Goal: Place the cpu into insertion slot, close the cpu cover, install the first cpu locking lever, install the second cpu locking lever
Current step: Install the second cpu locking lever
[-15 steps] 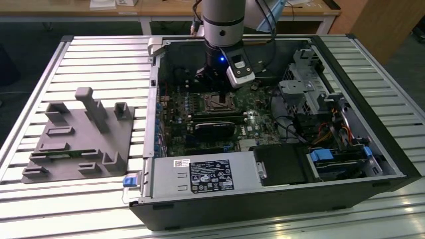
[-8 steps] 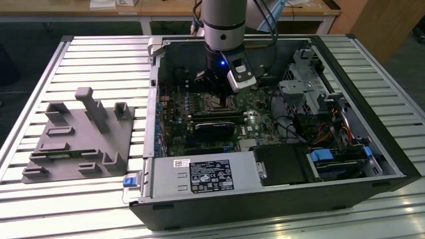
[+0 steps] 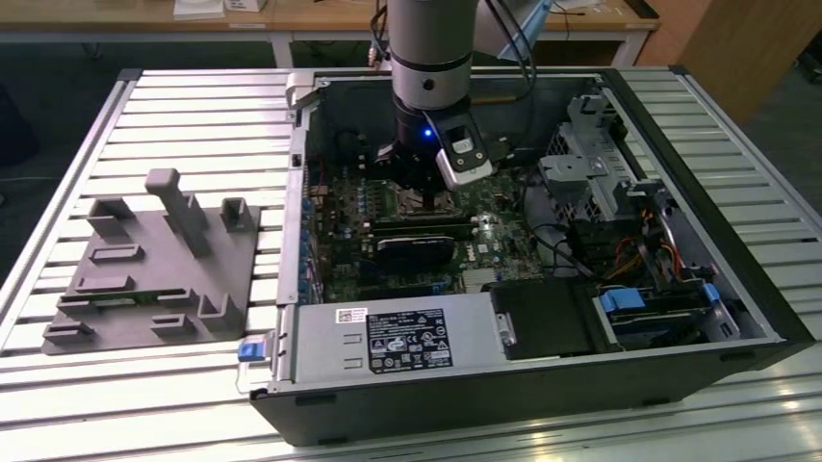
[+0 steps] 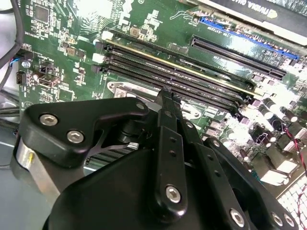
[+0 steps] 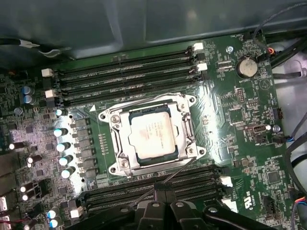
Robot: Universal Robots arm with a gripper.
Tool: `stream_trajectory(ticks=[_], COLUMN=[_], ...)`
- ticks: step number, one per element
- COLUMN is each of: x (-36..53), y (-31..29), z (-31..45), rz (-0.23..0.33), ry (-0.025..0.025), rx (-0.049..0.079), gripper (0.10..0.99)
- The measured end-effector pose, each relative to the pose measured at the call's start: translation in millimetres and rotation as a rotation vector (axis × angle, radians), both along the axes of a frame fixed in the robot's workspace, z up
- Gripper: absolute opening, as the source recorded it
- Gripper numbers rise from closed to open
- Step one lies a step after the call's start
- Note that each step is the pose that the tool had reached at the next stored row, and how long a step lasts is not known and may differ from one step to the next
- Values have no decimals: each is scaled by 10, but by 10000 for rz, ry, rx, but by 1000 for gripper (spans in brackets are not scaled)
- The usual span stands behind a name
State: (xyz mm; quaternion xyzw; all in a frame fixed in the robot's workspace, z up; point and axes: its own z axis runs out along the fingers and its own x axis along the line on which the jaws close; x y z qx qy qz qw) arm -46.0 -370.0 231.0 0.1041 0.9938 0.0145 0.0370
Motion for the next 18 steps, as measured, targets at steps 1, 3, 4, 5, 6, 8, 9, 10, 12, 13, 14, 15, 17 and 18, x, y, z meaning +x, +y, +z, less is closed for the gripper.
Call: stream_trajectory(ticks=[1,3,4,5,6,8,9,10,12,13,14,15,17,18], x=[0,-1,-2,-5,-10,-23,-38,-51,-78,-89,-96,-99,-103,-105], y=[0,-1,-5,-9,-14,-29,-38,-46,-64,-73,-83,-97,-126,-140], z=[0,0,-1,-4,-8,-15,-19,-24,-31,-34,-38,-41,-49,-53], rz=[3,7,8,7,7,6,6,6,7,7,8,7,6,7], ry=[1,1,2,2,1,1,1,1,1,1,2,1,1,0], rx=[0,2,24,67,104,163,215,274,416,486,557,630,794,856], gripper=[106,106,106,106,106,106,106,106,106,106,106,106,106,106])
